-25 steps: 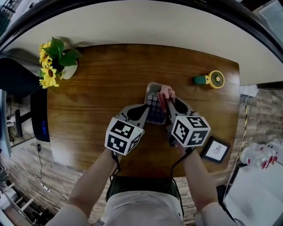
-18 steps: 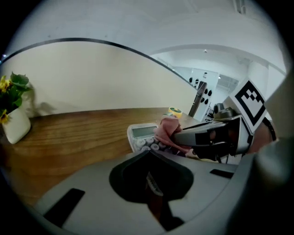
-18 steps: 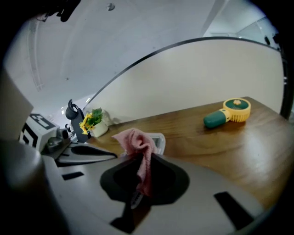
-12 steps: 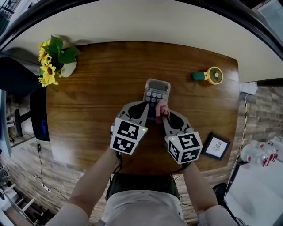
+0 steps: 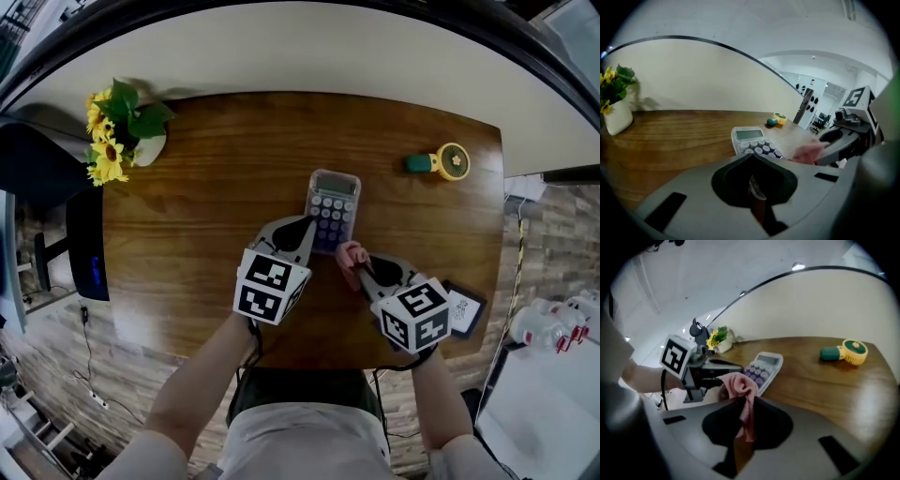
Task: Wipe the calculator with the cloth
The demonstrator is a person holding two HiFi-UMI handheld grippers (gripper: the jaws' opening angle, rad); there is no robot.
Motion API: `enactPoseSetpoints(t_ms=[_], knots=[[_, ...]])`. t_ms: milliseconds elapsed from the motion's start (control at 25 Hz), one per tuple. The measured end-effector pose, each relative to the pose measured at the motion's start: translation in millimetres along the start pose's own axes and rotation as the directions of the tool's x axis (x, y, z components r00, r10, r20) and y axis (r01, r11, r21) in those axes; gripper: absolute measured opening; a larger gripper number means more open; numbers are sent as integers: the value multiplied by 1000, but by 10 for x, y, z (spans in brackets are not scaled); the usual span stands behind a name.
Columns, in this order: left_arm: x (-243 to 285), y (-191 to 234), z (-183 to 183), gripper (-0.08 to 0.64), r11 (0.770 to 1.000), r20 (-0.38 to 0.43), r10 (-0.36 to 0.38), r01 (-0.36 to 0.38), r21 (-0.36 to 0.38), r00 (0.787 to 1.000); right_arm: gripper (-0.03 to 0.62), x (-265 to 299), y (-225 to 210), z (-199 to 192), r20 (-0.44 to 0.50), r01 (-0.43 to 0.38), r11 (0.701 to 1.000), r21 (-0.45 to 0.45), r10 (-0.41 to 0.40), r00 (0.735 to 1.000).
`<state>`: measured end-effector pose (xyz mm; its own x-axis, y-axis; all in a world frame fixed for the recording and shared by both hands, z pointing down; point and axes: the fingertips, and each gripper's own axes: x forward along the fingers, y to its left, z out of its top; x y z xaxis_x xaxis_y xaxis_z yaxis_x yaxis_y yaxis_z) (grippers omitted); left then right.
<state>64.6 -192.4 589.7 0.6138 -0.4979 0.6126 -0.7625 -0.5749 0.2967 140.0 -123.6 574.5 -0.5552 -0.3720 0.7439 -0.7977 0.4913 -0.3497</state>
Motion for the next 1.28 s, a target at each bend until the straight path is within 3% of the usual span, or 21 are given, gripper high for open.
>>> enactPoseSetpoints(t_ms=[120, 240, 440, 600, 720, 880, 1040, 1280], knots=[[-73, 16, -45, 3, 999, -4, -11, 11, -37, 1000, 43, -71, -249, 419, 121, 84, 996, 5, -83, 989], [-134, 9, -112, 3, 999, -40, -23, 22, -26, 999, 44, -41, -486, 801, 207, 148, 989, 0, -144, 968], [-144, 7, -163, 3, 996, -42, -64, 62, -65, 997, 44, 325, -667, 1035, 220, 155, 987, 38, -159, 962], [-137, 15, -165, 3, 995, -36, -54, 51, -80, 998, 44, 574, -497, 887, 187, 112, 992, 56, -120, 975], [-135, 23, -168, 3, 993, -19, -53, 50, -110, 998, 46, 544, -306, 773, 212, 143, 989, 25, -145, 966], [-140, 19, -167, 3, 999, -29, -27, 25, -48, 999, 46, 471, -30, 527, 186, 105, 994, 7, -104, 977], [-122, 10, -158, 3, 998, -14, -34, 33, -51, 999, 44, 379, 214, 268, 146, 75, 996, -46, -67, 987], [-100, 54, -169, 3, 998, -17, -19, 18, -55, 1000, 43, 332, 576, -191, -55, -69, 987, -146, 62, 997]])
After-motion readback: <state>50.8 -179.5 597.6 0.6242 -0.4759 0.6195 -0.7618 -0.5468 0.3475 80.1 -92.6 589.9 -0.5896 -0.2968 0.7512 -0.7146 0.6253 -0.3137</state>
